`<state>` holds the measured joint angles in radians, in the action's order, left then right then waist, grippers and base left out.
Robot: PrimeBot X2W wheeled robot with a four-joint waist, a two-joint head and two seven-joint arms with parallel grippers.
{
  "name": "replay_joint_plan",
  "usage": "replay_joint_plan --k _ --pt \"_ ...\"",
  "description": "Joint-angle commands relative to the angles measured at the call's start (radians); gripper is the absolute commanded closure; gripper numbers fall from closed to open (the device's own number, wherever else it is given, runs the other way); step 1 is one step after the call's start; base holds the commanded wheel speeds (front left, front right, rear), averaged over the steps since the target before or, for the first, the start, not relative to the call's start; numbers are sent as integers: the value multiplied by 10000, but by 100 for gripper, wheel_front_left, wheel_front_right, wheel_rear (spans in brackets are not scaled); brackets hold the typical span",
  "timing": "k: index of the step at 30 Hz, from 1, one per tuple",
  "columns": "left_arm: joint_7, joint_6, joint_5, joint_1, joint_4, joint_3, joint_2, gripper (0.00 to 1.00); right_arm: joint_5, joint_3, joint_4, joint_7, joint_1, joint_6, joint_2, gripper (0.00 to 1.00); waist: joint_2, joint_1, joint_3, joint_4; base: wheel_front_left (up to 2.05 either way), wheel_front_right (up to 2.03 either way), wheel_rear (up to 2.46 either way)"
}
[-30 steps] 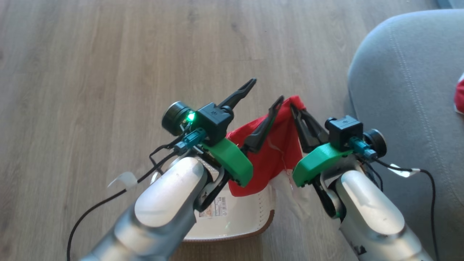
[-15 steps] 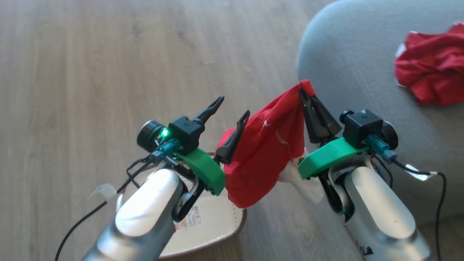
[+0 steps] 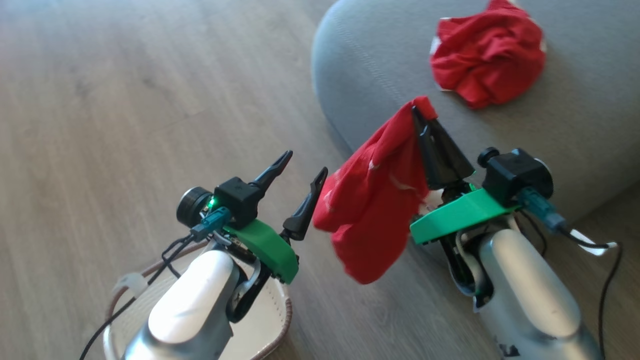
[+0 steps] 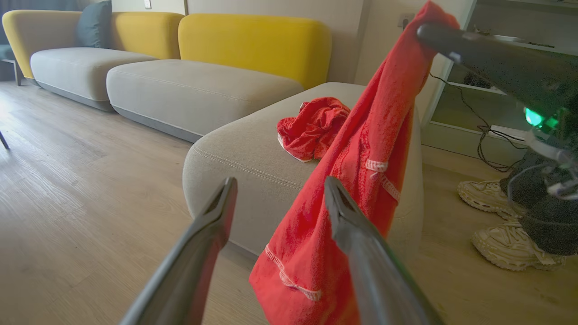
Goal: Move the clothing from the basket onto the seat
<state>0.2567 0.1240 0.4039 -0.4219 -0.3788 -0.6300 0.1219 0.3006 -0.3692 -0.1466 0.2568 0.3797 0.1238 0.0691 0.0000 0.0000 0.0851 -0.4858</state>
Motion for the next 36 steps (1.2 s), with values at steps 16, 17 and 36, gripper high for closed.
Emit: replay_joint_plan --k 16,17,36 --pt "51 65 100 -866 514 -726 177 0 -685 1611 2406 49 -992 69 -52 100 0 0 599 -734 0 0 0" --pt "51 65 108 -870 575 -776 231 0 -762 1699 2431 49 -819 69 63 100 0 0 692 -735 0 0 0" --pt "51 66 -234 -1086 1271 -1197 1615 0 -1939 3451 -247 49 5426 69 3298 100 0 0 2798 -174 0 0 0"
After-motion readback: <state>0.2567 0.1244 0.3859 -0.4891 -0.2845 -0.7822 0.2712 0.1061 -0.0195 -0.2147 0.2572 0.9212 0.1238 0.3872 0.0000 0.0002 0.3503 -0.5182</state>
